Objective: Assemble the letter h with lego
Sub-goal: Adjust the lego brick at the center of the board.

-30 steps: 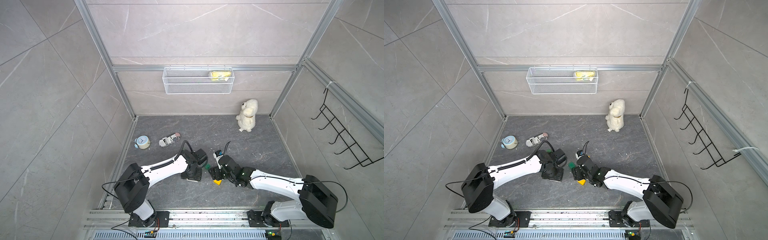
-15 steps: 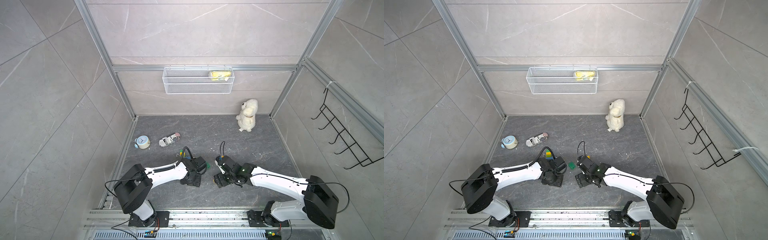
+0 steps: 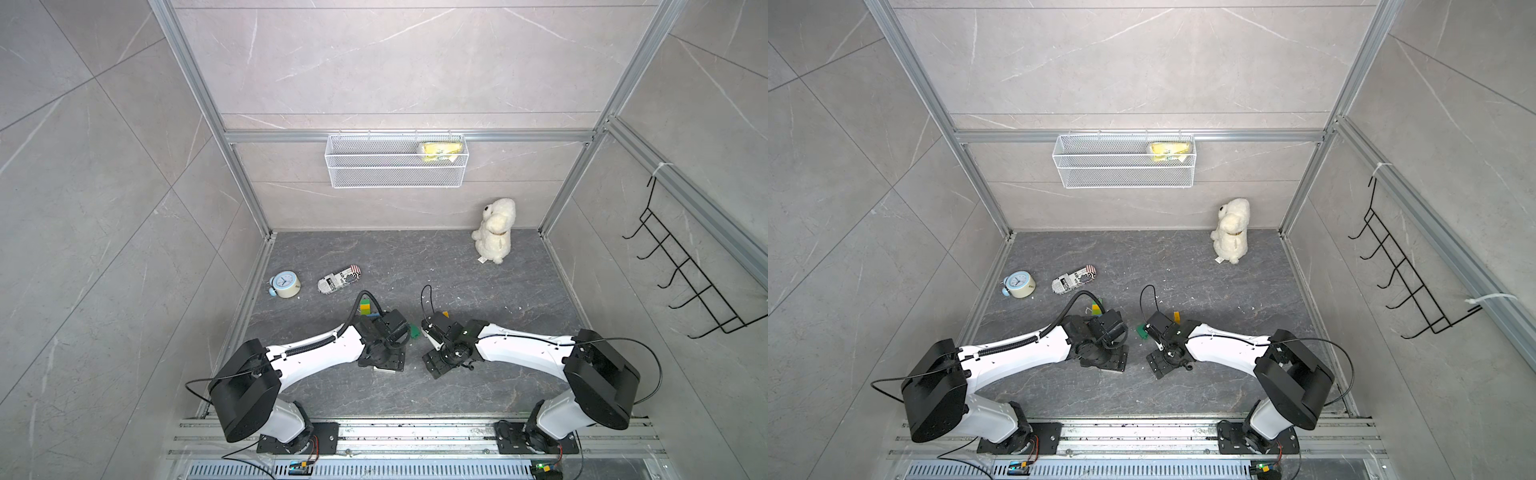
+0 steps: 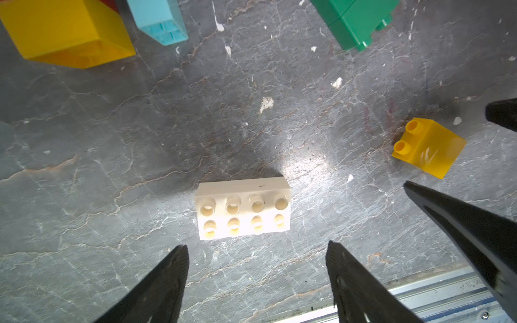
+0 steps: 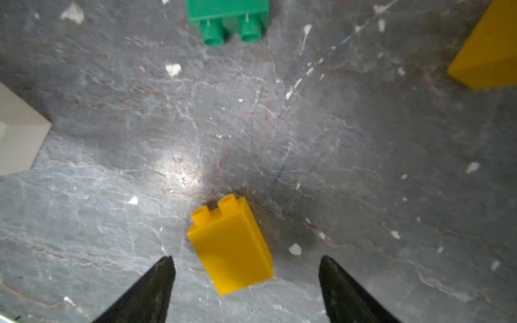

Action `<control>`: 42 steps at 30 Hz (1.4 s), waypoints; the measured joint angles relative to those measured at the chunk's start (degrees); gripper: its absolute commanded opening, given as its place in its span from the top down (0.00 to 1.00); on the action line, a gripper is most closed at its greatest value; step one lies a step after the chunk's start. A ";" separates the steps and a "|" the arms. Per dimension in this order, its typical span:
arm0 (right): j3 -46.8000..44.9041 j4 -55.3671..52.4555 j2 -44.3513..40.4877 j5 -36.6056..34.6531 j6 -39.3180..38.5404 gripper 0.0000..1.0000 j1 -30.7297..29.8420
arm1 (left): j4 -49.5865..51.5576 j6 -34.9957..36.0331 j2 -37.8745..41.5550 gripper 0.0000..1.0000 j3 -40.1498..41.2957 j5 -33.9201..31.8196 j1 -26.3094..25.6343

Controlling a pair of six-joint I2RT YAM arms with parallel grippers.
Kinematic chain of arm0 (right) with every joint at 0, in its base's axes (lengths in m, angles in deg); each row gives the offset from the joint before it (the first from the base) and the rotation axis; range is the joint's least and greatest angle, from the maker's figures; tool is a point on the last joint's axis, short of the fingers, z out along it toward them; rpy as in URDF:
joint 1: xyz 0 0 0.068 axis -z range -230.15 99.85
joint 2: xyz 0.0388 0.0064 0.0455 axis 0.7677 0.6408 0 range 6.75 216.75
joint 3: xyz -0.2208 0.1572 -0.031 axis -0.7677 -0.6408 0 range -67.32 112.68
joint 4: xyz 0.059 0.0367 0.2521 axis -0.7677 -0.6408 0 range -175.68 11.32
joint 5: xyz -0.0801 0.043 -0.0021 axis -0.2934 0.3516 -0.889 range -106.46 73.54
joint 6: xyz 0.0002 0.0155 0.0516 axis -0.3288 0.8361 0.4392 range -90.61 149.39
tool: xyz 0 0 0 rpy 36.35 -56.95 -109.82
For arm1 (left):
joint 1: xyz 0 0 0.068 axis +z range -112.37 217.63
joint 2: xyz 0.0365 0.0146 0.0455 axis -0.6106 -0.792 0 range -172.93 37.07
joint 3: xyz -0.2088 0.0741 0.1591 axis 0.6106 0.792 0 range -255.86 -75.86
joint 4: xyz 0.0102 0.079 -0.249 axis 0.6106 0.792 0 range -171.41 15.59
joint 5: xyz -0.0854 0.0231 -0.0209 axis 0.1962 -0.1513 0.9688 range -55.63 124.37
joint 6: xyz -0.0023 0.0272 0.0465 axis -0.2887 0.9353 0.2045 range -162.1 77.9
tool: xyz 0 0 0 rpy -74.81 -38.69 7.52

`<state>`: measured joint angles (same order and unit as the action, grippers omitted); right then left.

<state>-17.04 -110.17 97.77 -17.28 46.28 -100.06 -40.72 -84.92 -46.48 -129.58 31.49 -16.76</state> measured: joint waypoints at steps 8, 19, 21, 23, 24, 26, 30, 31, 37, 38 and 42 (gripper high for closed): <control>2.89 -0.04 4.17 0.22 -1.57 0.42 0.00 | 0.70 0.02 4.98 0.18 0.02 2.93 0.07; 0.87 2.32 2.80 1.84 -1.16 0.67 0.00 | -2.51 1.95 6.75 0.20 2.36 13.33 3.61; 0.00 3.39 2.05 2.25 -1.03 0.73 -0.02 | -3.56 2.10 6.73 0.20 2.75 15.65 4.83; -1.16 4.61 1.07 2.91 -1.11 0.80 -0.13 | -4.94 2.14 6.62 0.20 2.75 18.08 6.03; -1.81 5.16 0.42 3.26 -1.14 0.82 -0.17 | -5.86 2.16 6.49 0.20 2.75 19.15 6.60; -3.80 6.51 -1.75 4.52 -1.11 0.87 -0.35 | -8.04 2.16 5.62 0.20 2.75 22.43 7.82; -8.46 11.21 -9.57 7.52 -1.09 0.95 -0.46 | -10.93 2.62 1.68 0.25 2.08 28.41 8.90; -9.66 13.00 -12.11 8.44 -1.11 0.97 -0.48 | -11.28 2.89 0.37 0.25 1.46 29.86 8.98; -16.59 25.27 -20.46 12.74 -1.14 1.00 -0.66 | -13.38 3.67 -2.62 0.28 -1.86 35.98 9.64; -17.73 26.80 -20.83 13.31 -1.14 1.00 -0.66 | -13.88 3.80 -2.89 0.29 -2.47 36.81 9.81; -20.11 30.49 -21.53 14.56 -1.29 1.00 -0.63 | -15.39 3.91 -3.91 0.35 -3.43 39.71 10.29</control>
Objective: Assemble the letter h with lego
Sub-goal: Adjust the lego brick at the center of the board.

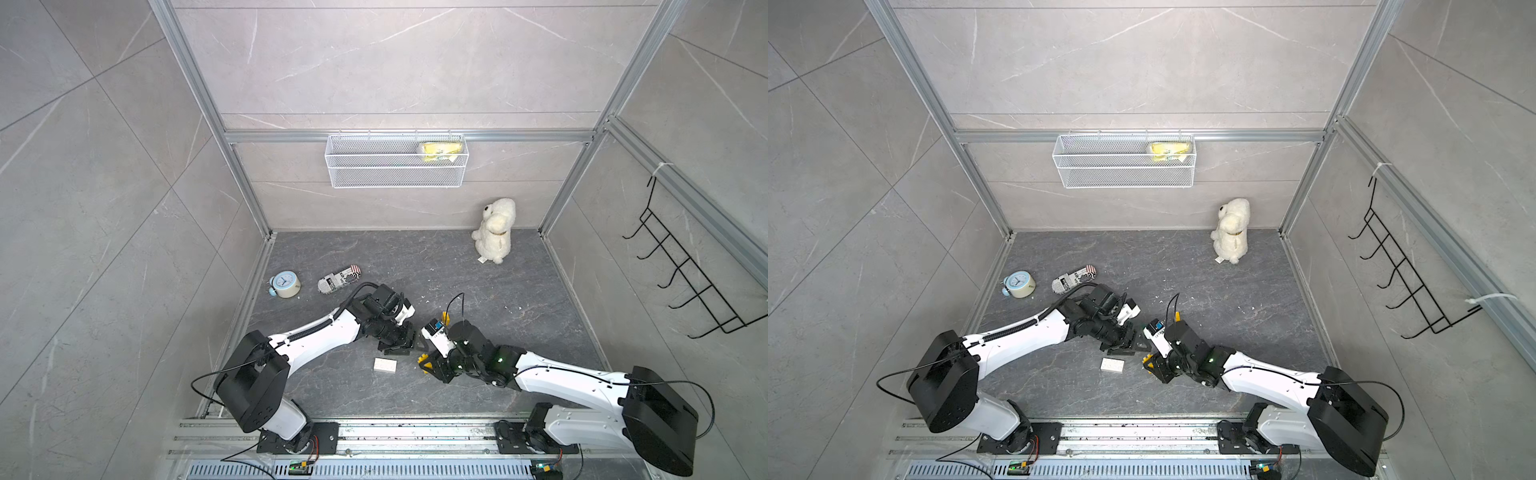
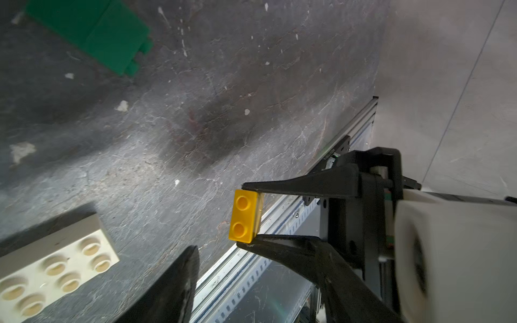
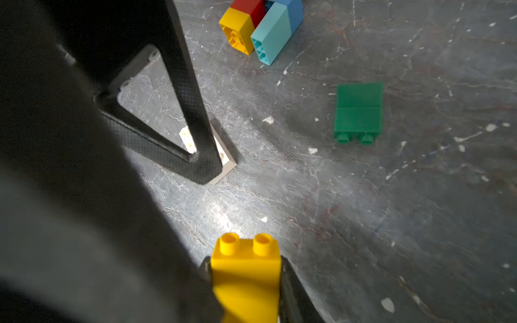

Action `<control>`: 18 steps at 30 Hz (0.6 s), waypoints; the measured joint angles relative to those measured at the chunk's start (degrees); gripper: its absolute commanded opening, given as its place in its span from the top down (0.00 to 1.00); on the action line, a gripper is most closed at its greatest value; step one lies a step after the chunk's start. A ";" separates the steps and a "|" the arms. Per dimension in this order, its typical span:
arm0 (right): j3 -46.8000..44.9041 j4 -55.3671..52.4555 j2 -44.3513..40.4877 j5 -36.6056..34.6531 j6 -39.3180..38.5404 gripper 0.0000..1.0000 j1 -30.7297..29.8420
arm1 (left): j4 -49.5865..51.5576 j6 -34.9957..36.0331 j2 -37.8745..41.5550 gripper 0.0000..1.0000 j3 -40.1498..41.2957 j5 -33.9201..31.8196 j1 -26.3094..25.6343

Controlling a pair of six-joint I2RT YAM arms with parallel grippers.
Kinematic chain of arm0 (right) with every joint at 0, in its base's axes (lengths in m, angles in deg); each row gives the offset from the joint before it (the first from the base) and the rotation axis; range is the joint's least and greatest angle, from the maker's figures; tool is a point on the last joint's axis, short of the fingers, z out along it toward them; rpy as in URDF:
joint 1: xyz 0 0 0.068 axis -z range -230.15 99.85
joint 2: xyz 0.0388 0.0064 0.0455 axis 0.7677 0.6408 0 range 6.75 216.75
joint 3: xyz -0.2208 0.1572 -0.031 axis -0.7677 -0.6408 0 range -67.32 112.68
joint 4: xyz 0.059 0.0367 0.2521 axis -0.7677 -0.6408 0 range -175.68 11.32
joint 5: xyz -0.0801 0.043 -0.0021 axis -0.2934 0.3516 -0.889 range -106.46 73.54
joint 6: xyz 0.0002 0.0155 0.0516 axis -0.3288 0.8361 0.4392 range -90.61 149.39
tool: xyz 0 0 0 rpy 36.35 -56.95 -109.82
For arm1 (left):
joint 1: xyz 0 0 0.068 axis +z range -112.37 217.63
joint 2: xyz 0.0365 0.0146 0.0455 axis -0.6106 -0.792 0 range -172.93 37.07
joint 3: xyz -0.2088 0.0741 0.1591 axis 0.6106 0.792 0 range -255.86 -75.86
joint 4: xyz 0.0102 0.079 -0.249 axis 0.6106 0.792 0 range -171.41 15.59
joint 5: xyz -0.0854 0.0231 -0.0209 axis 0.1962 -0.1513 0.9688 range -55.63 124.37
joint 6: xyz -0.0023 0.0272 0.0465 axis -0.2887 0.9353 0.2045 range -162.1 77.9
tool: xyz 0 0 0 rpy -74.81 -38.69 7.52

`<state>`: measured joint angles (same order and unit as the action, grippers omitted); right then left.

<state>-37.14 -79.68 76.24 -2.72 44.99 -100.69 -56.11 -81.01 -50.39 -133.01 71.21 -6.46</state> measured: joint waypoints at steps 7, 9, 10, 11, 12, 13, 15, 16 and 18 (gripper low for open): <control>-2.91 5.20 -5.68 0.68 -0.26 1.00 -0.04 | -4.66 -0.98 -0.26 0.44 3.10 3.48 0.76; -3.26 6.25 -6.38 0.68 -0.28 1.00 -0.07 | -5.51 -1.57 -0.26 0.50 4.11 4.04 0.85; -3.34 6.64 -6.40 0.70 -0.39 1.00 -0.07 | -5.86 -1.88 -0.26 0.53 4.52 4.28 0.94; -3.39 6.75 -6.36 0.74 -0.44 1.00 -0.07 | -6.47 -2.08 -0.31 0.54 4.76 4.70 0.98; -3.43 6.86 -6.25 0.85 -0.46 1.00 -0.07 | -6.97 -2.27 -0.35 0.54 4.87 4.96 0.98; -3.43 6.99 -6.14 0.87 -0.46 0.99 -0.07 | -7.50 -2.51 -0.46 0.55 4.94 5.31 0.98; -3.43 7.30 -5.77 0.90 -0.46 0.97 -0.07 | -8.04 -2.91 -0.79 0.62 4.94 5.44 0.94; -3.43 7.41 -5.49 0.90 -0.46 0.94 -0.07 | -8.24 -3.04 -1.01 0.67 4.94 5.55 0.87; -3.43 7.48 -4.96 0.90 -0.46 0.89 -0.07 | -8.90 -3.52 -1.31 0.77 4.94 5.95 0.66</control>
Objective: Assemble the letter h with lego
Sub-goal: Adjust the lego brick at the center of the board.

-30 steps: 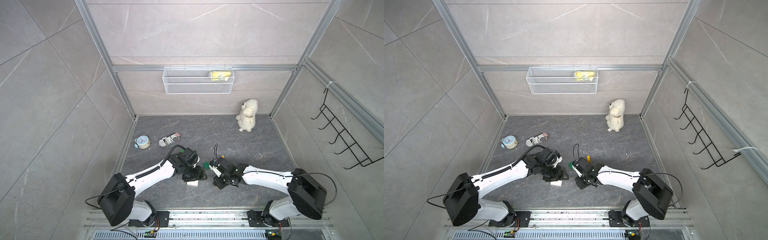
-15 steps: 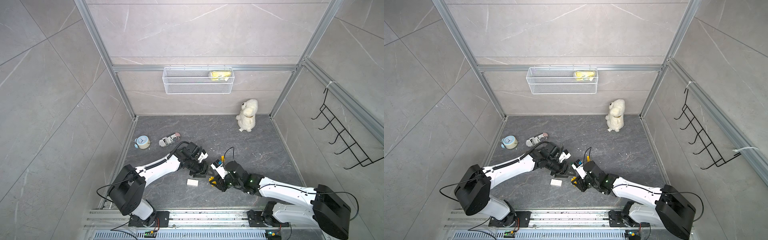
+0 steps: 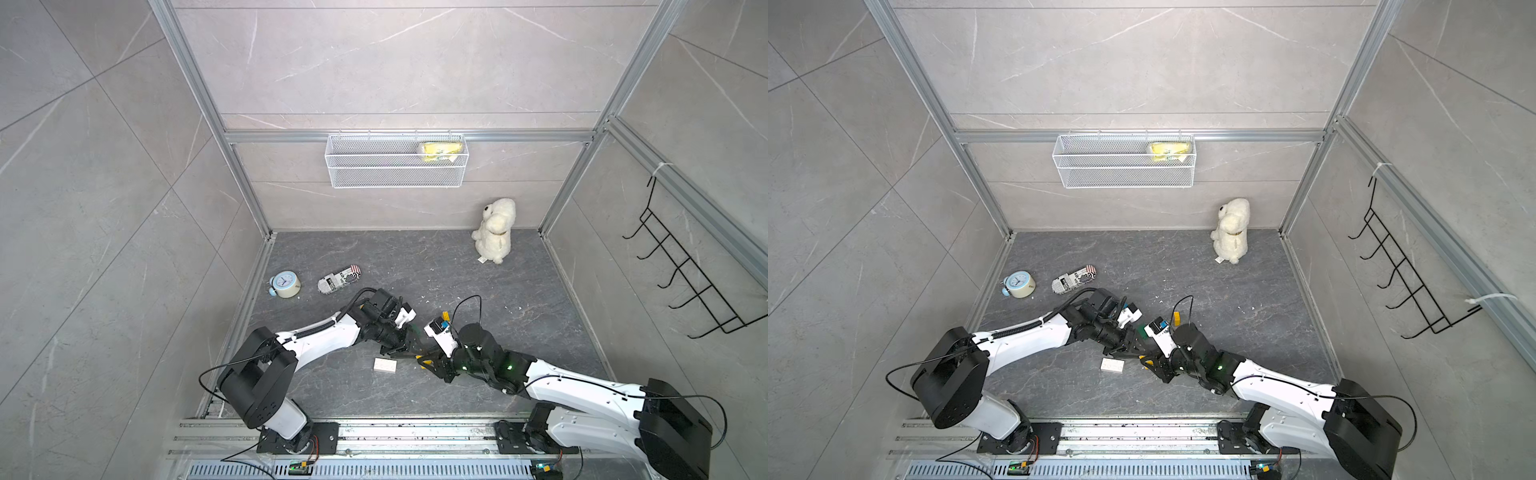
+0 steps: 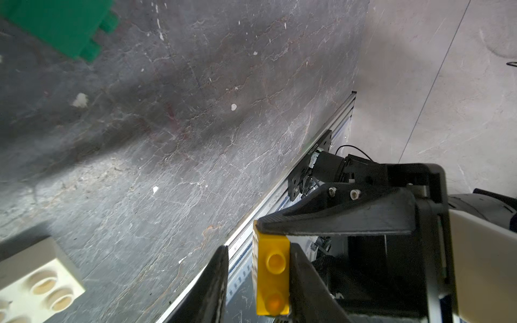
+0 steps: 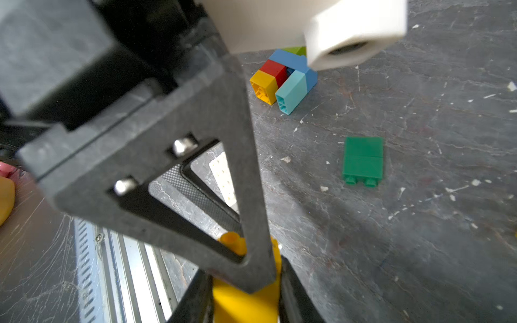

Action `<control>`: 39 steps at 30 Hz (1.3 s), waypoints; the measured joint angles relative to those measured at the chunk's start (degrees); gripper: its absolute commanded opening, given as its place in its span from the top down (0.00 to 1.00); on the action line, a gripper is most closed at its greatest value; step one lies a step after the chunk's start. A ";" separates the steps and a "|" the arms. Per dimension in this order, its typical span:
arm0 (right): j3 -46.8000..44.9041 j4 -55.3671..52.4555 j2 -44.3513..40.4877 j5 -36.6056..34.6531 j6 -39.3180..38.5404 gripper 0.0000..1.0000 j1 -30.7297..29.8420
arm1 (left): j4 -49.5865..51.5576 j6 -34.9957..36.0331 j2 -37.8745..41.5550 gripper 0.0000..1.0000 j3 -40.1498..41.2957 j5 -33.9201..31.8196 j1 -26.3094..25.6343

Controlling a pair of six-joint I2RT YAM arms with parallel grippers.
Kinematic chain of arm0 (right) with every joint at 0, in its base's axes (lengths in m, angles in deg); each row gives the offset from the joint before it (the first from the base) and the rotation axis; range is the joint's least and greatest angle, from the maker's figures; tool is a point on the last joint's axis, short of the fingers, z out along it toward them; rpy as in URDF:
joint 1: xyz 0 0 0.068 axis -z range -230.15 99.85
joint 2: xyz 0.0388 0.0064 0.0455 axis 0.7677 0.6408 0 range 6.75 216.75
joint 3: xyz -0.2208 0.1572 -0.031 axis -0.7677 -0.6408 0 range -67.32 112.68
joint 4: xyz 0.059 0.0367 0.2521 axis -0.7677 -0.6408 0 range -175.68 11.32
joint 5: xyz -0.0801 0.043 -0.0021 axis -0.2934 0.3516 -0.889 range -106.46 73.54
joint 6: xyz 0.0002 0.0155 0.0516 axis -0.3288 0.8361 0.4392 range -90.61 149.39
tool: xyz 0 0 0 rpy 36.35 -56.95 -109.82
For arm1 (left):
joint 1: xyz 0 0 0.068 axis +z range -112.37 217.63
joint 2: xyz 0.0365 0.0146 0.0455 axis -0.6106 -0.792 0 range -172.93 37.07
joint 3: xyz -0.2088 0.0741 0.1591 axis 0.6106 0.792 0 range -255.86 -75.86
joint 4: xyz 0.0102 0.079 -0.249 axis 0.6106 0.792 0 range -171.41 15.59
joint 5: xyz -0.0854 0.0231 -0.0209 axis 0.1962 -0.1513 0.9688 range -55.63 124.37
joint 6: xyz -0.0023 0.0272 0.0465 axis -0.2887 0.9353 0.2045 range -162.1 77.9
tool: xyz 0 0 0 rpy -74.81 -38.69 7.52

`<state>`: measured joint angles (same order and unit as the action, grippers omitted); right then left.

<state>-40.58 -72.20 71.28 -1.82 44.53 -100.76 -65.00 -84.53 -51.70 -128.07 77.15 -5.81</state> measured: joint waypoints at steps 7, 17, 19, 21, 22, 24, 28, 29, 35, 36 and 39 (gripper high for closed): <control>-0.09 -0.20 1.11 -0.52 0.35 0.58 0.00 | -1.36 -0.55 -1.55 0.94 -0.33 -0.52 -0.92; -0.63 -0.26 -0.96 -8.11 4.81 0.03 0.50 | 4.63 -1.73 -9.25 1.00 -12.46 -15.63 -3.67; -1.84 -0.66 -4.94 -10.47 6.05 0.03 1.51 | 6.45 -1.77 -11.19 1.00 -15.82 -20.57 -4.57; -3.08 -1.11 -9.20 -12.48 7.15 0.04 2.99 | 7.87 -1.79 -13.64 1.00 -19.06 -24.72 -5.79; -3.61 -1.57 -11.21 -13.40 7.72 0.04 3.85 | 8.72 -1.88 -15.15 1.00 -20.83 -26.86 -6.64; -4.46 -2.40 -14.43 -15.10 8.81 0.04 5.33 | 10.78 -2.03 -18.23 1.00 -24.15 -30.62 -8.37; -5.92 -6.29 -20.50 -20.63 11.47 0.03 8.35 | 15.19 -2.84 -24.48 0.99 -30.99 -38.42 -12.35; -6.10 -7.50 -21.70 -22.16 12.24 0.03 9.01 | 16.06 -3.04 -25.62 0.99 -32.35 -39.93 -13.27; -6.32 -14.29 -26.18 -30.10 15.80 0.04 11.76 | 20.61 -5.09 -29.53 0.90 -38.53 -49.53 -17.57; -6.32 -15.19 -26.60 -31.08 16.33 0.04 11.98 | 21.14 -5.66 -29.88 0.88 -39.01 -50.84 -18.14; -6.32 -17.11 -27.02 -33.11 17.33 0.04 12.41 | 22.53 -7.08 -30.34 0.82 -39.47 -54.23 -19.28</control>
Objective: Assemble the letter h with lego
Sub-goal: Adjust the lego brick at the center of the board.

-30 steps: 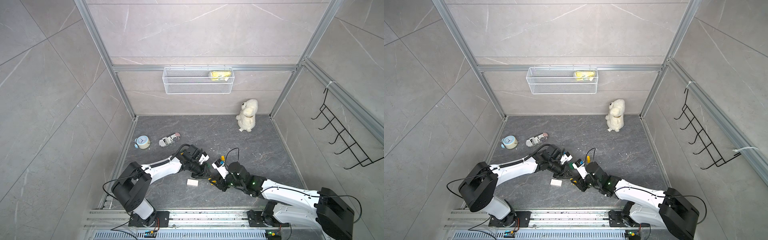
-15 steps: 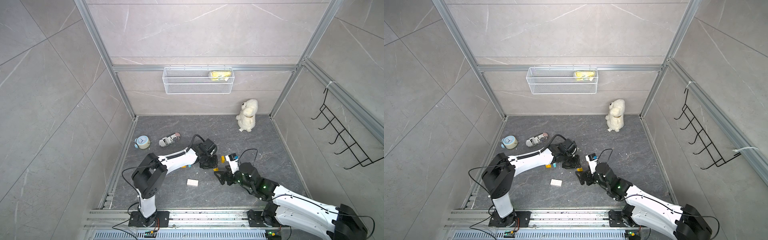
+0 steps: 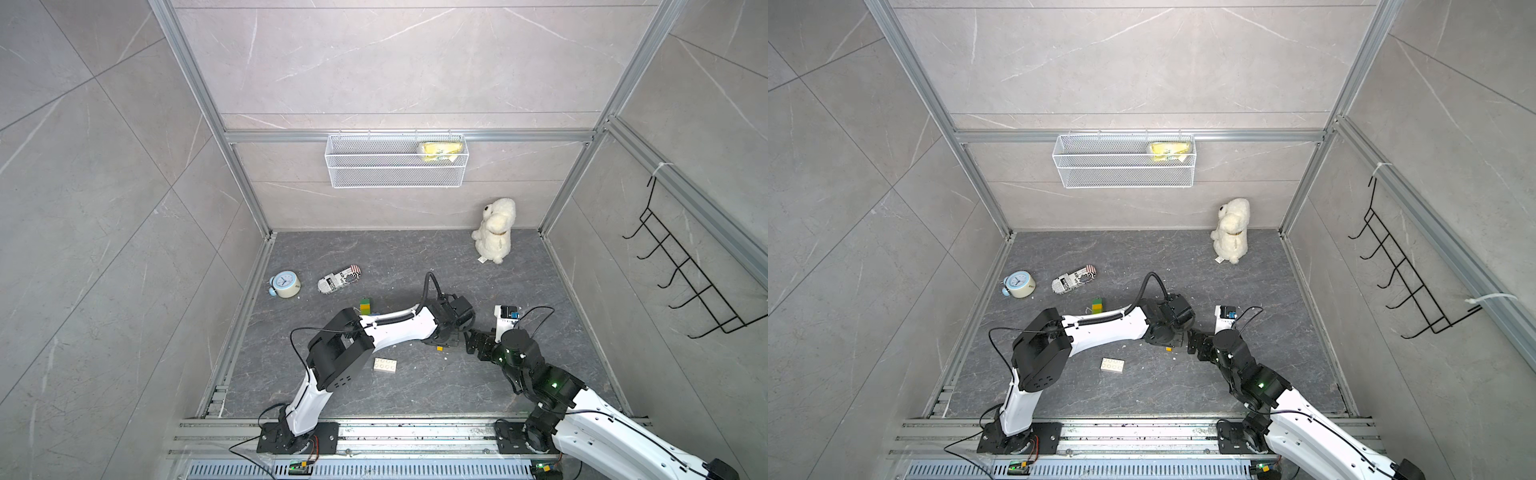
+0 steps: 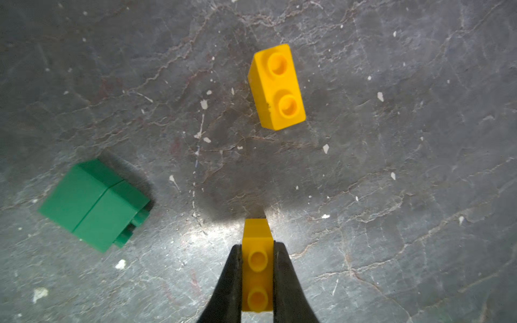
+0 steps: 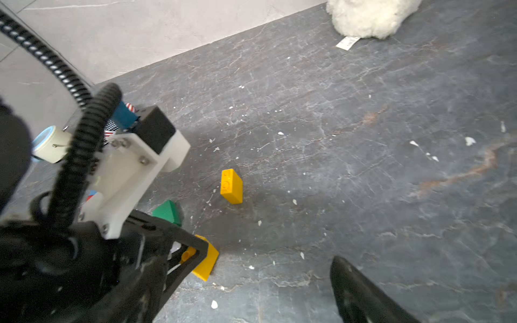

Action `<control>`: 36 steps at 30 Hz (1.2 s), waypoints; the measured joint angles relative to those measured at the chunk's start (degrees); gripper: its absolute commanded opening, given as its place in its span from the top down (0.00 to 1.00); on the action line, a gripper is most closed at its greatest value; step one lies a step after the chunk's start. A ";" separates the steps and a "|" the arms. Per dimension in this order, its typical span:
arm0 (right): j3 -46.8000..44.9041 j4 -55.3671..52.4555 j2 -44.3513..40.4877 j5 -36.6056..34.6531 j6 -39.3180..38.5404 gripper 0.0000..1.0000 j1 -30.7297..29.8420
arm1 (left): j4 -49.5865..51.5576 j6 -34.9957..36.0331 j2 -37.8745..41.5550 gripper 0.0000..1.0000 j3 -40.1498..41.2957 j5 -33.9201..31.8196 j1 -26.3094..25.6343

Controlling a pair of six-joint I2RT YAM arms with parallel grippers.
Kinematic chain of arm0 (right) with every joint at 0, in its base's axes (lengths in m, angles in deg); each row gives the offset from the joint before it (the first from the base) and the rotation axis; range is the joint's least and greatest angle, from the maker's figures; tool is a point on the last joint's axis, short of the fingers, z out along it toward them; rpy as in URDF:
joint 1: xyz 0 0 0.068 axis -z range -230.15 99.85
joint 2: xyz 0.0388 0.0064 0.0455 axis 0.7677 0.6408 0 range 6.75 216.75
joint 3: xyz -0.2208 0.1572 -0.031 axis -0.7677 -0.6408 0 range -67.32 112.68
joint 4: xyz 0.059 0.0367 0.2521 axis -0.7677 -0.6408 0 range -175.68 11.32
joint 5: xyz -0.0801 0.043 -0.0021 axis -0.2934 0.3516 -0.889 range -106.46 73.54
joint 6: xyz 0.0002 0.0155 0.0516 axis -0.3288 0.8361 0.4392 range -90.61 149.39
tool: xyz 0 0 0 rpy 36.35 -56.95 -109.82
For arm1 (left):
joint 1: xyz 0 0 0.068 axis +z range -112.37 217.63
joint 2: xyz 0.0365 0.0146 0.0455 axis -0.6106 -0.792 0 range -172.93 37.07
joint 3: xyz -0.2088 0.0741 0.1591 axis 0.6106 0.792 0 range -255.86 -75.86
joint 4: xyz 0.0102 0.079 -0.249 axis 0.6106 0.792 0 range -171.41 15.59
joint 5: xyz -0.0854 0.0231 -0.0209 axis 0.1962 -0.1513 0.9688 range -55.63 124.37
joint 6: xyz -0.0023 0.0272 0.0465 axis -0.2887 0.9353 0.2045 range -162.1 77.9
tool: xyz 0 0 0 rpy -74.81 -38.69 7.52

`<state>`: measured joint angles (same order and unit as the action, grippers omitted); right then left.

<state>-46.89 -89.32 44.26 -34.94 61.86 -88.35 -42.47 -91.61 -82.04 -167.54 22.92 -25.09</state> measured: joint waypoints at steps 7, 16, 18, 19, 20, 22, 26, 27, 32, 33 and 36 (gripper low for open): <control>0.00 -2.73 -0.33 -2.47 1.42 0.04 0.35 | 1.46 -2.45 -1.29 0.67 -0.66 -4.28 -1.66; 0.00 -3.32 -0.46 -3.04 1.68 0.04 0.35 | 1.86 -3.69 -1.68 0.46 -0.66 -5.14 -1.90; 0.00 -3.32 -0.46 -3.04 1.68 0.04 0.35 | 1.95 -3.58 -1.33 0.42 -0.66 -5.14 -1.90; 0.00 -3.32 -0.46 -3.04 1.68 0.04 0.35 | 2.16 -3.19 -0.96 0.39 -0.66 -5.11 -1.90; 0.00 -3.30 -0.46 -3.02 1.68 0.04 0.35 | 2.40 -2.84 -0.31 0.36 -0.63 -5.05 -1.88; 0.00 -3.32 -0.46 -3.02 1.68 0.04 0.35 | 2.67 -1.70 1.66 0.30 -0.28 -4.68 -1.53; 0.00 -3.30 -0.46 -2.99 1.66 0.04 0.35 | 1.57 2.25 9.33 0.20 3.96 -0.09 0.59; 0.00 -3.30 -0.46 -2.99 1.66 0.04 0.35 | 1.07 3.45 11.34 0.18 5.53 1.49 1.75; 0.00 -3.30 -0.39 -2.97 1.66 0.04 0.35 | -0.13 10.88 17.07 0.15 12.83 12.04 11.23; 0.00 -3.30 -0.35 -2.97 1.66 0.04 0.35 | -0.04 12.72 17.07 0.15 13.53 13.60 13.25; 0.00 -3.30 -0.33 -2.95 1.66 0.04 0.35 | 1.07 17.99 16.28 0.15 14.01 16.39 16.57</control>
<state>-46.89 -92.62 43.93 -37.89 63.52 -88.00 -41.40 -73.62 -65.75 -153.53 39.32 -8.52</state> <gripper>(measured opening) 0.963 0.852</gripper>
